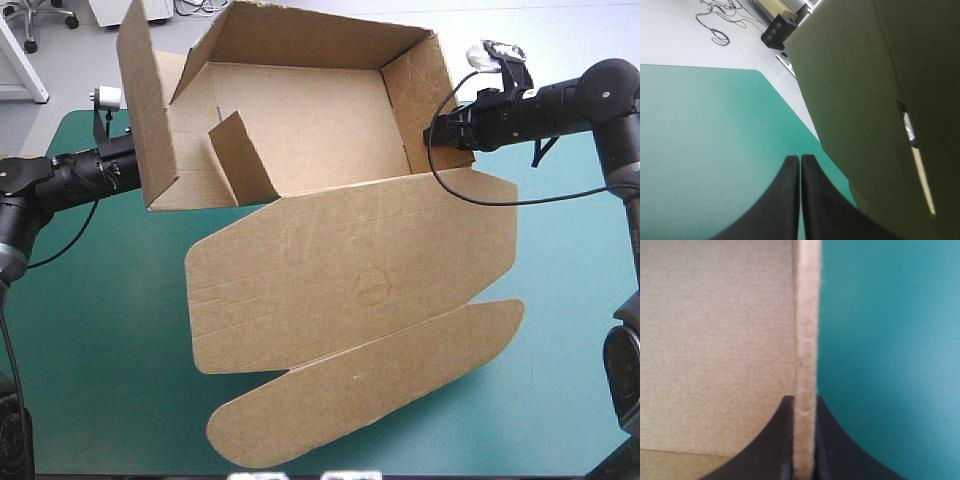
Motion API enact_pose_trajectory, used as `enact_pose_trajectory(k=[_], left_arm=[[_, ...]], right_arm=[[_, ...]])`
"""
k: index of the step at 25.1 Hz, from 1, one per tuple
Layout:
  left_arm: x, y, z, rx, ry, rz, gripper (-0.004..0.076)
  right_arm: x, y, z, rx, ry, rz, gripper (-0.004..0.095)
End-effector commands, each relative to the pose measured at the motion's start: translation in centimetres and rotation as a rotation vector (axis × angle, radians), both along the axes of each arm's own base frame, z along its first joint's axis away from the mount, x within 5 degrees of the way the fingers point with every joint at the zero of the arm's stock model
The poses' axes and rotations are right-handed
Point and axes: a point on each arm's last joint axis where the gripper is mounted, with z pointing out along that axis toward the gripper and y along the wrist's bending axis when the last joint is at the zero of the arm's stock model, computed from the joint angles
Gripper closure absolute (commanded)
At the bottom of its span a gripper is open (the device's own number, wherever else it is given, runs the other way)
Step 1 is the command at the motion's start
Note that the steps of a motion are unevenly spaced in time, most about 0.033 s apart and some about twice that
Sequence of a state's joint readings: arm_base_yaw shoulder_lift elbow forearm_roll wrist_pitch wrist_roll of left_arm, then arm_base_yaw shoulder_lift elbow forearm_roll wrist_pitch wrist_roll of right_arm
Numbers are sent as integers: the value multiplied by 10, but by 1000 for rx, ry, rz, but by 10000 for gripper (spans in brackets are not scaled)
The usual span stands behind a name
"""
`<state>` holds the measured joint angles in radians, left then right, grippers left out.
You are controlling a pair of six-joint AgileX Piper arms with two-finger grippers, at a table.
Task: Fold the box
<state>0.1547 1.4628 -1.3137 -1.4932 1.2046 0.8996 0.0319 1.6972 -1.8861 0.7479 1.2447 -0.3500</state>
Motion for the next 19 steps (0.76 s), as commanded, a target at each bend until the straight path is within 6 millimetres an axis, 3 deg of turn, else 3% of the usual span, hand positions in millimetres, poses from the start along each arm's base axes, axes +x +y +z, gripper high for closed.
enact_pose_trajectory(k=[1, 9, 11, 16, 19], left_arm=[[-29, -18, 33, -60, -86, -136, 719], [-39, -21, 57, -7, -116, -132, 708], [-40, -21, 63, 31, -123, -126, 651], [-45, -21, 79, 37, -163, -120, 423], [-45, -21, 81, 18, -144, -113, 351]], right_arm=[[-11, 4, 21, 78, -46, 18, 927], [-9, 1, 17, 32, -38, -6, 925], [-8, 0, 17, 27, -39, -8, 925], [-8, -1, 16, 12, -35, -17, 925], [-6, -2, 14, 1, -25, -27, 925]])
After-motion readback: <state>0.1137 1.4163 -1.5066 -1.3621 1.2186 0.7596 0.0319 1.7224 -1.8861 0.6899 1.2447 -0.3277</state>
